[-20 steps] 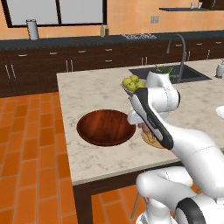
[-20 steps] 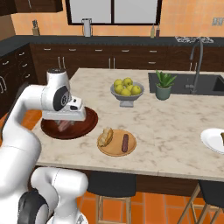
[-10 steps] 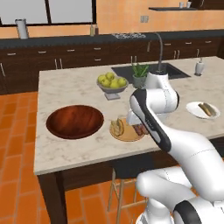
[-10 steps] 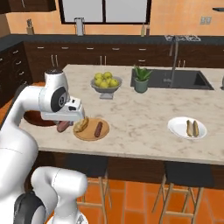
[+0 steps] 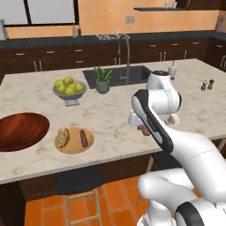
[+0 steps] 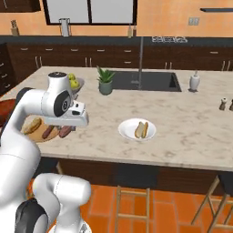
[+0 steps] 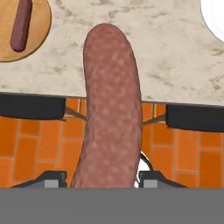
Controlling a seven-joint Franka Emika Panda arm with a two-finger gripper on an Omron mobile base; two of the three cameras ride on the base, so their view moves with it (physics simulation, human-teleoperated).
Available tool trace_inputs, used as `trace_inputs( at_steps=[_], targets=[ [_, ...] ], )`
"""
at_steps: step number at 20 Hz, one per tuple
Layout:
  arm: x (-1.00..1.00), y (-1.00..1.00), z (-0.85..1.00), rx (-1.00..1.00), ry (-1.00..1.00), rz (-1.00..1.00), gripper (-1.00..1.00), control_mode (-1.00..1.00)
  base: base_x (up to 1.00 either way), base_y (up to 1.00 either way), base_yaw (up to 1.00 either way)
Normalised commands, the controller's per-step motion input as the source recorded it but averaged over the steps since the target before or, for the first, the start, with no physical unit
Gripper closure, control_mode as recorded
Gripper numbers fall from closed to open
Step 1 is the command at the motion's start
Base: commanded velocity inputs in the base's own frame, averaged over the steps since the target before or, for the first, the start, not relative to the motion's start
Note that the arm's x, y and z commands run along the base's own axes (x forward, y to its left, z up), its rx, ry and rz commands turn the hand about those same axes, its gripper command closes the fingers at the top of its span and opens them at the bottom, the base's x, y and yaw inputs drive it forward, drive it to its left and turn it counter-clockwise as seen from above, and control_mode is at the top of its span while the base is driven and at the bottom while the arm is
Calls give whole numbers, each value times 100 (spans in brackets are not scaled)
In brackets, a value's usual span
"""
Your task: Place one bun and one sausage from the bowl on each plate.
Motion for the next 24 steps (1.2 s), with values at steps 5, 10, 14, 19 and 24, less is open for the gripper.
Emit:
trace_inputs(
  at_steps=[5,10,14,19,24],
  targets=[
    [0,0,0,0,0,0,100,100,0,-100,0],
    [0,0,0,0,0,0,100,100,18,-78,2],
    [0,0,0,0,0,0,100,100,17,0,2],
    [0,0,0,0,0,0,100,100,20,43,7],
    [0,0,0,0,0,0,100,100,59,6,18]
  ],
)
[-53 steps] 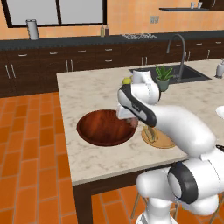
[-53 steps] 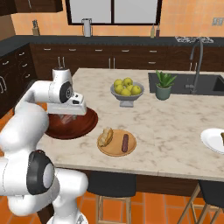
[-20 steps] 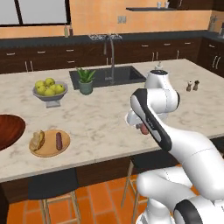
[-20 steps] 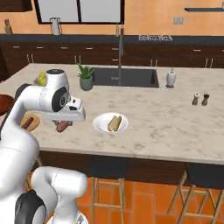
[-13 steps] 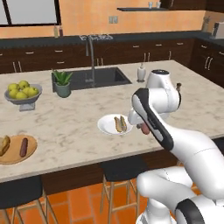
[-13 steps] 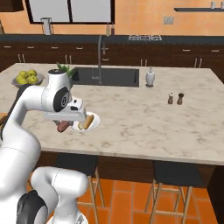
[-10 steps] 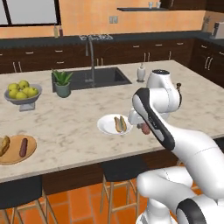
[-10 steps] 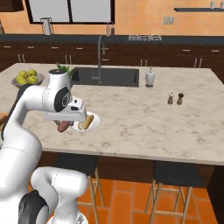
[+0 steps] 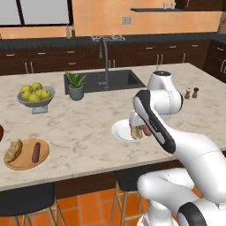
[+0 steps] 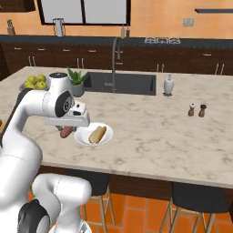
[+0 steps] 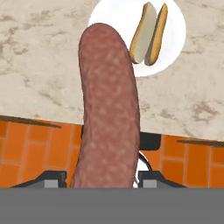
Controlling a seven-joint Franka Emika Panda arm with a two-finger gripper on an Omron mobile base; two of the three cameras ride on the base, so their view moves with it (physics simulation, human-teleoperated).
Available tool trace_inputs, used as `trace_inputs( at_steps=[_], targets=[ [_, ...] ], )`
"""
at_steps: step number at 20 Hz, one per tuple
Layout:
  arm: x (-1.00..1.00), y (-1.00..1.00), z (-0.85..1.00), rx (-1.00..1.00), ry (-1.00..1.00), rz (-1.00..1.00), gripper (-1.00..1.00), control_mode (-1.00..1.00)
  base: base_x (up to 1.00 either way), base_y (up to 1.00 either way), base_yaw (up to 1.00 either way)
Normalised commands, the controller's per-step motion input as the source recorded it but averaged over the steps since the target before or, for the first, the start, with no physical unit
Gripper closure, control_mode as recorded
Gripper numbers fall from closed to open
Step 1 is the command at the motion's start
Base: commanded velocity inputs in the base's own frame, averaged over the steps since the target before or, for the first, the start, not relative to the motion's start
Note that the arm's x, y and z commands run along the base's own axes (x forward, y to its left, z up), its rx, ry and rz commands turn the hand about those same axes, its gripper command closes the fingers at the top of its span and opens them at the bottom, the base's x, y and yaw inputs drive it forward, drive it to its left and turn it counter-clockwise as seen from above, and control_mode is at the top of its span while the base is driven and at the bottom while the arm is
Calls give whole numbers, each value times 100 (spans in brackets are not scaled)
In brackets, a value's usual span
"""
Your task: Place one bun and one sausage from the bowl on each plate.
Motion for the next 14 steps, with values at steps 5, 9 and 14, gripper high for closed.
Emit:
trace_inputs(
  at_steps=[5,9,14],
  targets=[
    [15,0,-1,0,0,1,100,-100,57,-1,7],
    [97,8,-19,0,0,0,100,-100,0,0,0],
    [100,37,-61,0,0,0,100,-100,0,0,0]
  ],
)
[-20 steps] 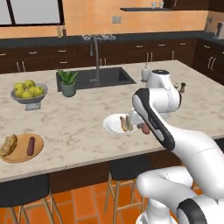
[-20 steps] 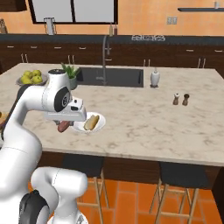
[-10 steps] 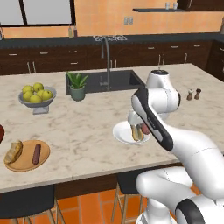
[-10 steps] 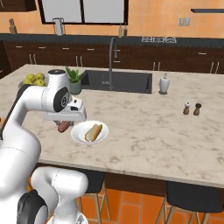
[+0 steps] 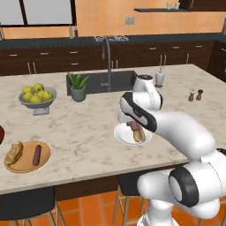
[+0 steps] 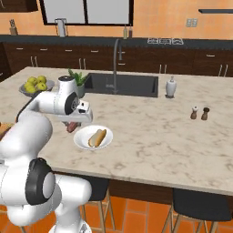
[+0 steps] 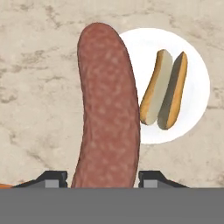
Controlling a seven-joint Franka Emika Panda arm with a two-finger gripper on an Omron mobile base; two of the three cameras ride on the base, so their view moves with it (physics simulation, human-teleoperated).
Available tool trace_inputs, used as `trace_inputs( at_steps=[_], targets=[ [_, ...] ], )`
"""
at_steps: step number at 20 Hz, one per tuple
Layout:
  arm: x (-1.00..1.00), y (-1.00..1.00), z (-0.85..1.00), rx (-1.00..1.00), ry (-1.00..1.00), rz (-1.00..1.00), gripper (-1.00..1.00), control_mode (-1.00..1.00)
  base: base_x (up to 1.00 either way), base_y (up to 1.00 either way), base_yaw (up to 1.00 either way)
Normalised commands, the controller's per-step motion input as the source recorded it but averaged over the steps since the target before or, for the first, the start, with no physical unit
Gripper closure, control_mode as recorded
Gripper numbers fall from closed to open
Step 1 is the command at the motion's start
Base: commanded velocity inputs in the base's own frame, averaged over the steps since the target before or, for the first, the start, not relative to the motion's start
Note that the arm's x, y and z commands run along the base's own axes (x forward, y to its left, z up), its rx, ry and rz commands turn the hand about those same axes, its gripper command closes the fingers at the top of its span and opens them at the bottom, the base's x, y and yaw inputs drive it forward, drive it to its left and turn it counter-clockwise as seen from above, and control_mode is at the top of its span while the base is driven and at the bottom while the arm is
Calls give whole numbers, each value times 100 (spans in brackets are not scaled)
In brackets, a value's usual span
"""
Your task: Place one bun and one sausage from the bowl on each plate.
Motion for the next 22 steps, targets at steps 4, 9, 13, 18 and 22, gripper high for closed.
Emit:
trace_inputs(
  at_steps=[4,9,13,18,22],
  targets=[
    [69,14,-66,0,0,0,100,-100,0,0,0],
    [35,-1,-37,0,3,0,100,-100,0,0,0],
    [8,-1,-41,0,0,0,100,-100,0,0,0],
    [0,-9,-50,0,1,0,100,-100,0,0,0],
    [1,-2,-29,0,0,0,100,-100,0,0,0]
  ],
)
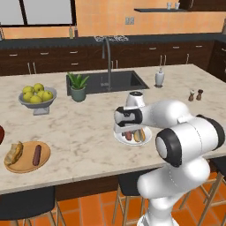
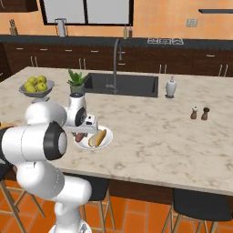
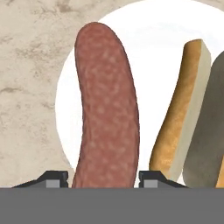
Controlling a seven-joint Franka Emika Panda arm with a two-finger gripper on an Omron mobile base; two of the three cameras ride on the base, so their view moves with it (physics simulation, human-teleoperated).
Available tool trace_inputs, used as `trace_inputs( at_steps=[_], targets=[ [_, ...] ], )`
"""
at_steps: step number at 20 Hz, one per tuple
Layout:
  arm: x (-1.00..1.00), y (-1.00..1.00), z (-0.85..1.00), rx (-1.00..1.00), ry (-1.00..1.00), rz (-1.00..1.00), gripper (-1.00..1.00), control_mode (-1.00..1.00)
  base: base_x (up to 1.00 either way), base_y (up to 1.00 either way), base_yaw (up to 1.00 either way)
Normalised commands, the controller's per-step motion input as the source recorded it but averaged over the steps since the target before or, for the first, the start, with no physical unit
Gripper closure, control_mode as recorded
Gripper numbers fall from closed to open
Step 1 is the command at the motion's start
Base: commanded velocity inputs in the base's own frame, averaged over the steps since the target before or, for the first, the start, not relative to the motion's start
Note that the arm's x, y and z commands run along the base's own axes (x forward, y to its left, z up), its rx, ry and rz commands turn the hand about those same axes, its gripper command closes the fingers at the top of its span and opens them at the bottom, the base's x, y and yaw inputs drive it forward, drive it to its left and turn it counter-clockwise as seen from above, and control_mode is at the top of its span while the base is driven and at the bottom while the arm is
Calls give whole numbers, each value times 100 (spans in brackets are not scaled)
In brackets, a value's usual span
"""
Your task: Place one bun and one sausage from the bowl on each plate.
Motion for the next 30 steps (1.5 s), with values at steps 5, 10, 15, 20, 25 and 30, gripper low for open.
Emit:
trace_inputs(
  at_steps=[5,10,15,20,25,30],
  targets=[
    [12,0,-16,0,0,0,100,-100,0,0,0],
    [34,0,-10,0,0,0,100,-100,0,0,0],
    [28,0,-20,0,0,0,100,-100,0,0,0],
    [8,0,-3,0,0,0,-100,-100,0,0,0],
    [-5,0,14,0,-6,0,-100,-100,0,0,0],
    [-46,-1,67,0,-9,0,-100,-100,0,0,0]
  ],
)
